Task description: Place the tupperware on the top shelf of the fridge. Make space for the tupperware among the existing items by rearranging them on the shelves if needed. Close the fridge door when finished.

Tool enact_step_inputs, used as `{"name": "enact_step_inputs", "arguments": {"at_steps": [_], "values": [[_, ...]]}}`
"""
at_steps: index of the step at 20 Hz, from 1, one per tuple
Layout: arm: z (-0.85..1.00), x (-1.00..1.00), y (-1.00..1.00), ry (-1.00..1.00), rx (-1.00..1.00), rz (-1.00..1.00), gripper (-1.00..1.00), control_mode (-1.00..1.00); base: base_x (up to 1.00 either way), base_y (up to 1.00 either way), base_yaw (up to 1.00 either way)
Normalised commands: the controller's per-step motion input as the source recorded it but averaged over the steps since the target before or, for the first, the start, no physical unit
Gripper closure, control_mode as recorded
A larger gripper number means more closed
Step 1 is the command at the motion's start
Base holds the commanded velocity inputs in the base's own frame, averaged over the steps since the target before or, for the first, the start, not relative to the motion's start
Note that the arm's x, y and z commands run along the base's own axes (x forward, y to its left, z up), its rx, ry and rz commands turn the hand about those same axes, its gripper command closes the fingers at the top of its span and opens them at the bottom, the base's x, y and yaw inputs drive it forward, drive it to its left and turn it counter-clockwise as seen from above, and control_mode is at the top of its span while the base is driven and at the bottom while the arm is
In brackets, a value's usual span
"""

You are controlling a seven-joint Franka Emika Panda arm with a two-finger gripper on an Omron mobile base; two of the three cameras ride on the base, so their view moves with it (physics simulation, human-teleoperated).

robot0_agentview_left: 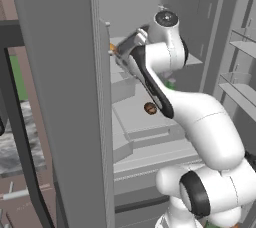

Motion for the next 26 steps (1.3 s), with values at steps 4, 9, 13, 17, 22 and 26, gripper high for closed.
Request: {"name": "enact_step_inputs", "arguments": {"at_steps": [4,9,13,17,22,26], "values": [[-0.16,0.64,0.2,0.06,0.0,-0.02,1.0,-1.0,0.0,0.0,0.0],[-0.14,0.5,0.11,0.03,0.0,-0.07,1.0,-1.0,0.0,0.0,0.0],[-0.2,0.09,0.01,-0.15,0.0,-0.18,1.0,-1.0,0.0,0.0,0.0],[-0.37,0.0,0.0,-0.3,0.0,-0.24,1.0,-1.0,0.0,0.0,0.0],[-0.08,0.01,0.0,-0.06,0.04,-0.2,1.0,-1.0,0.0,0.0,0.0],[-0.07,0.23,-0.03,0.0,0.0,-0.19,1.0,-1.0,0.0,0.0,0.0]]}}
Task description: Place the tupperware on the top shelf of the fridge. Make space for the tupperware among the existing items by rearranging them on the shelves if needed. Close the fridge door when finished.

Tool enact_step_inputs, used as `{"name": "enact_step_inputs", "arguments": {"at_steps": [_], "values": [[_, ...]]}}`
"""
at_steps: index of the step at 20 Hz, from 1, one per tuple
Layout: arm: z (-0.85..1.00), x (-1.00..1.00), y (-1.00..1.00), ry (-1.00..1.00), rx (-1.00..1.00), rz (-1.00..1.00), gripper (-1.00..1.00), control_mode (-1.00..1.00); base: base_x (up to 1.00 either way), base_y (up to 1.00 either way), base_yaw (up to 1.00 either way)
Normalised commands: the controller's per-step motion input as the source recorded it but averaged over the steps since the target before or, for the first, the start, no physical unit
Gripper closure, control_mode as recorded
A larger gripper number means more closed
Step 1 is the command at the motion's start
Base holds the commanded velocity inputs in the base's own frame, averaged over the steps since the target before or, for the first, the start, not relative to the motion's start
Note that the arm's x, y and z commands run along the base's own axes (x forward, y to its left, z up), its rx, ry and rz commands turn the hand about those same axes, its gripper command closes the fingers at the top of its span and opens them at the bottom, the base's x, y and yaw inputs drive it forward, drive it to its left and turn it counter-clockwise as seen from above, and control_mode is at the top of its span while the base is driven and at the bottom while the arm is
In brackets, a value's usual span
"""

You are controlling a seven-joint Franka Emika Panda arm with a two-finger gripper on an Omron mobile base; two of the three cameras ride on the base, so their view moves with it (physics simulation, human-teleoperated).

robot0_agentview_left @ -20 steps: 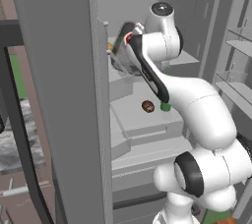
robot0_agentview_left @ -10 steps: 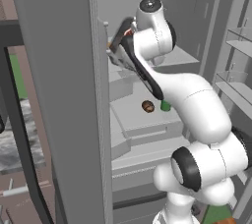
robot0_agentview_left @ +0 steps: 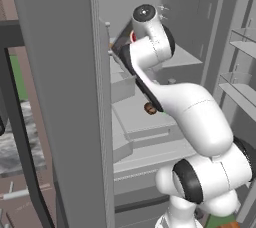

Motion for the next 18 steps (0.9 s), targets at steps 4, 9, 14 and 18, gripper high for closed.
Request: {"name": "enact_step_inputs", "arguments": {"at_steps": [4,9,14,18], "values": [[-0.1,0.46,0.0,0.0,0.0,-0.17,1.0,-1.0,0.0,0.0,0.0],[-0.2,0.4,0.0,0.01,0.0,-0.15,-1.0,-1.0,0.0,0.0,0.0],[-0.26,0.23,0.0,0.0,0.0,-0.13,-1.0,-1.0,0.0,0.0,0.0],[-0.25,0.04,0.0,0.0,0.0,-0.14,-1.0,-1.0,0.0,0.0,0.0]]}}
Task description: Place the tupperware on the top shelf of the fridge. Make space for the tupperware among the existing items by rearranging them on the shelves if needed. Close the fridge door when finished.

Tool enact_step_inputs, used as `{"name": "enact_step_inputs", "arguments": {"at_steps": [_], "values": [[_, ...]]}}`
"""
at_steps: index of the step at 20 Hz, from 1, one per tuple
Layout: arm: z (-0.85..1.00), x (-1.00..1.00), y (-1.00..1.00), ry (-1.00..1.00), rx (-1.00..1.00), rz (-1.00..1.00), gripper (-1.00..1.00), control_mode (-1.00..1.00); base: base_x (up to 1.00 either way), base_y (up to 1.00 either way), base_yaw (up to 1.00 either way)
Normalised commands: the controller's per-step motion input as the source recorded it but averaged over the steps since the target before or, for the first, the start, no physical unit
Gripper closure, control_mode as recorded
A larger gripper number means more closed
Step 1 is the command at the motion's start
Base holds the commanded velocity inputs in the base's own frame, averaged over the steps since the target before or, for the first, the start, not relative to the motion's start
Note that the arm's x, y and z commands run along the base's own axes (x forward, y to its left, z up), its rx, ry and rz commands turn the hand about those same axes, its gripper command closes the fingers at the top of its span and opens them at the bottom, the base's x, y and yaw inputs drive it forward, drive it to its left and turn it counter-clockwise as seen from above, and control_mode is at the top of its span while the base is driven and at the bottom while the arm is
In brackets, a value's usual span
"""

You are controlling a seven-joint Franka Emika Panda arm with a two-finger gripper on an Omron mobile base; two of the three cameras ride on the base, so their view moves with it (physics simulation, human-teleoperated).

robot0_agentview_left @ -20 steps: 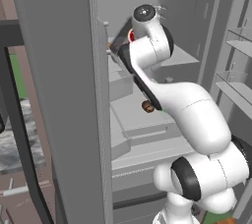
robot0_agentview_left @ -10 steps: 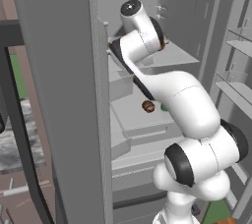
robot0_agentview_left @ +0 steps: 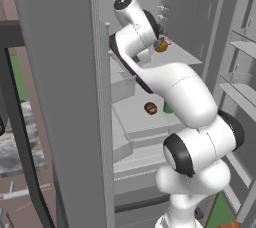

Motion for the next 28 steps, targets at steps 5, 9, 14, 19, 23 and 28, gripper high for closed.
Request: {"name": "enact_step_inputs", "arguments": {"at_steps": [5,9,14,19,23,28], "values": [[-0.21,0.0,0.09,-0.07,0.0,-0.05,-1.0,-1.0,0.0,0.0,0.0],[-0.27,0.0,0.02,-0.3,0.0,0.03,-1.0,-1.0,0.0,0.0,0.0],[-0.08,-0.24,-0.02,-0.3,0.0,0.12,-1.0,-1.0,0.0,0.0,0.0],[0.0,-0.92,0.0,-0.08,0.0,0.23,-1.0,-1.0,0.0,0.0,0.0],[0.0,-1.0,-0.21,0.0,0.01,0.36,-1.0,-1.0,0.0,0.0,0.0],[-0.25,-1.0,-0.16,0.11,-0.03,0.55,-1.0,-1.0,0.0,0.0,0.0]]}}
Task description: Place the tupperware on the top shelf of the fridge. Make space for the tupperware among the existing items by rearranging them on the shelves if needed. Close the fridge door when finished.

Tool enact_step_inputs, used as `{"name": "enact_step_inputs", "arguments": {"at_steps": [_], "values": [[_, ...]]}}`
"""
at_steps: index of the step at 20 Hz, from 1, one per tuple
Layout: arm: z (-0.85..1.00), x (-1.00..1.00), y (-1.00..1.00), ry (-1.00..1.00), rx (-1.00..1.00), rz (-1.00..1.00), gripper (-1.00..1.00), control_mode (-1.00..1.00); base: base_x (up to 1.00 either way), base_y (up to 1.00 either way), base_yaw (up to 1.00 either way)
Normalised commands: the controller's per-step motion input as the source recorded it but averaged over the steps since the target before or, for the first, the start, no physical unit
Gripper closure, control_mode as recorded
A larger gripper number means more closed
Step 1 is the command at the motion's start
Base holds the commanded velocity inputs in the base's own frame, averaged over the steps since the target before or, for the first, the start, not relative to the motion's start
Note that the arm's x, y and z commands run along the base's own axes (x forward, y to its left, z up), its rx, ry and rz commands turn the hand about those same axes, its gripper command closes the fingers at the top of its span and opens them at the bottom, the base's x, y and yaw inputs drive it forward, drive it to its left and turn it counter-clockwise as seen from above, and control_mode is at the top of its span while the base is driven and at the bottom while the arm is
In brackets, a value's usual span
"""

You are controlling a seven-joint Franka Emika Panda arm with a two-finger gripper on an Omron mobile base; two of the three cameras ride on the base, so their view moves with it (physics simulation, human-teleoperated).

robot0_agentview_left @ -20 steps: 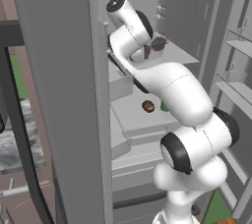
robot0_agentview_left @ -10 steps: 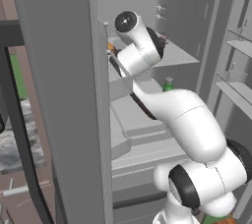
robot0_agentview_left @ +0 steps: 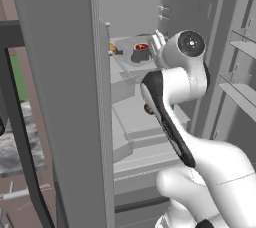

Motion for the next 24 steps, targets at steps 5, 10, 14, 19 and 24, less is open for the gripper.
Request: {"name": "enact_step_inputs", "arguments": {"at_steps": [5,10,14,19,24], "values": [[-0.45,-0.99,0.04,0.27,-0.35,0.68,-1.0,-1.0,0.0,0.0,0.0],[-0.19,-0.61,0.03,0.29,-0.5,0.49,-1.0,-1.0,0.0,0.0,0.0],[-0.44,-0.42,-0.22,0.2,-0.49,0.16,-1.0,-1.0,0.0,0.0,0.0],[-0.18,-0.24,-0.25,0.05,-0.2,0.15,-1.0,-1.0,0.0,0.0,0.0],[0.0,0.06,-0.17,0.0,0.0,0.06,-1.0,-1.0,0.0,0.0,0.0]]}}
